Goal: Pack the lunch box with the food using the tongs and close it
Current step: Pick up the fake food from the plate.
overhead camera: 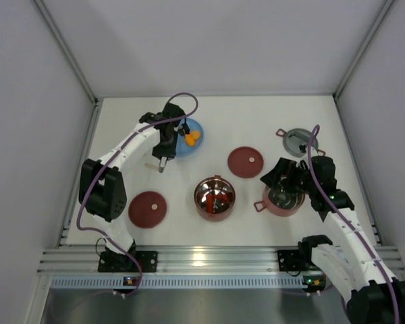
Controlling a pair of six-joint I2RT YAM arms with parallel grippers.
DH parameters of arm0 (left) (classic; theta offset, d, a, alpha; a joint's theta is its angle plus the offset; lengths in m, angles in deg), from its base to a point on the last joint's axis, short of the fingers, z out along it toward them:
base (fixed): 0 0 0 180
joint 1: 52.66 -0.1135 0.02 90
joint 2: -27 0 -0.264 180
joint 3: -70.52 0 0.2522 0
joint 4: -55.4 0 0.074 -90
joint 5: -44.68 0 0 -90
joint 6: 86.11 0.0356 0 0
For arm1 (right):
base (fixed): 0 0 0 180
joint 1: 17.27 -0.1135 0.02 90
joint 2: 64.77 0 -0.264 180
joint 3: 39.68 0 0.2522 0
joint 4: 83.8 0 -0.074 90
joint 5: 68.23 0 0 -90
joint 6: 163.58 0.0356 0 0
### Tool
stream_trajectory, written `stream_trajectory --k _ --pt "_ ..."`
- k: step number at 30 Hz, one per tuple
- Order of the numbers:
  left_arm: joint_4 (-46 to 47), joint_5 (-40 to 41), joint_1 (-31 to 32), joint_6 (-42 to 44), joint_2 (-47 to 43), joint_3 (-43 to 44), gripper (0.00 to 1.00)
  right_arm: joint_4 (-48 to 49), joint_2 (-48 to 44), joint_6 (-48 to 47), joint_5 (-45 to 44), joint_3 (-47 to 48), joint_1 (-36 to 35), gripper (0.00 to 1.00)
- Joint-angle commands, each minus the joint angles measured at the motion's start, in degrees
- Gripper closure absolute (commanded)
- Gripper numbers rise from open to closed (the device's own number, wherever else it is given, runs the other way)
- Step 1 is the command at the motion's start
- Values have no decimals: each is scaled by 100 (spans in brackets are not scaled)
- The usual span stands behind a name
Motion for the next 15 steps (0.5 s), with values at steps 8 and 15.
stream_trajectory --k 8,15 --pt "68 -96 -6 -23 -296 70 75 132 27 -29 83 16 68 0" --pt "68 -26 -6 -32 -568 333 76 141 53 -20 92 24 68 0"
